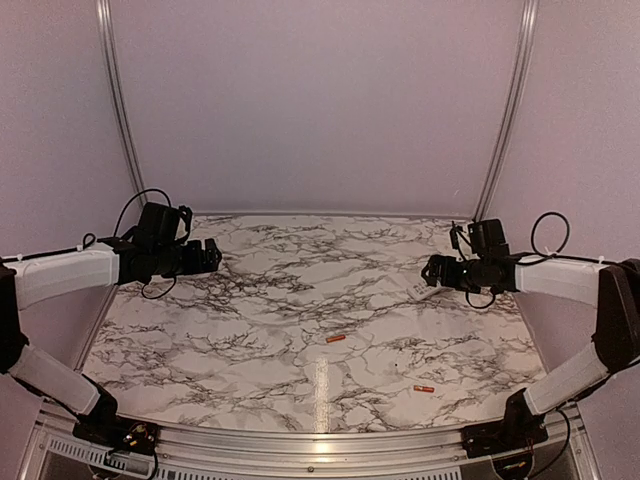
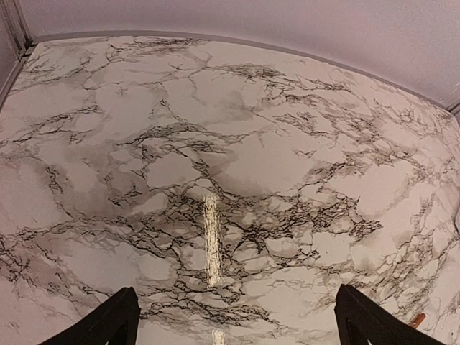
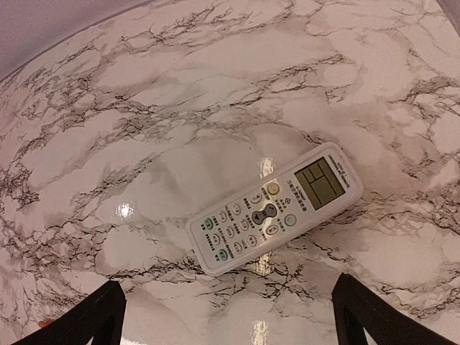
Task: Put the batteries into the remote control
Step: Adjust the remote control at the center of the board.
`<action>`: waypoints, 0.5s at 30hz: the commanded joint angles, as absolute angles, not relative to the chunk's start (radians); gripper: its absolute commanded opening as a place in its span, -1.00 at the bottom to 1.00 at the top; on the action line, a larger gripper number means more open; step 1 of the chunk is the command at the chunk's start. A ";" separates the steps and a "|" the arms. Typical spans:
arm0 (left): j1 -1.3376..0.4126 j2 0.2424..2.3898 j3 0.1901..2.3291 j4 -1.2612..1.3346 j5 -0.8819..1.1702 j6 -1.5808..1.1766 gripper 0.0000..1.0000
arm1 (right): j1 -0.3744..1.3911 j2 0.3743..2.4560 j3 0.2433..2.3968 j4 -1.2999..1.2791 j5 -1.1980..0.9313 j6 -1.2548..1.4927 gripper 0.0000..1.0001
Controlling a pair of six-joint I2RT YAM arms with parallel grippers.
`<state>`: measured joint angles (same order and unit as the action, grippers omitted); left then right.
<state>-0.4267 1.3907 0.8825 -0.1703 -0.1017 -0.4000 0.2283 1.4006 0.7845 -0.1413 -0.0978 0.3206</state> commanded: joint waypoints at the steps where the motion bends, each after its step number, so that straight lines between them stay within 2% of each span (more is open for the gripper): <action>1: -0.449 1.416 0.915 -0.198 -0.148 -0.397 0.98 | 0.241 1.464 0.845 -0.254 -0.005 0.357 0.97; 15: -0.472 1.429 0.937 -0.188 -0.169 -0.397 0.98 | 0.179 1.676 0.959 -0.211 -0.124 0.431 0.98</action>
<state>-0.4686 1.4269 0.9062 -0.1841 -0.1520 -0.4000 0.1917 1.6188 0.8780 -0.2180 -0.0895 0.4061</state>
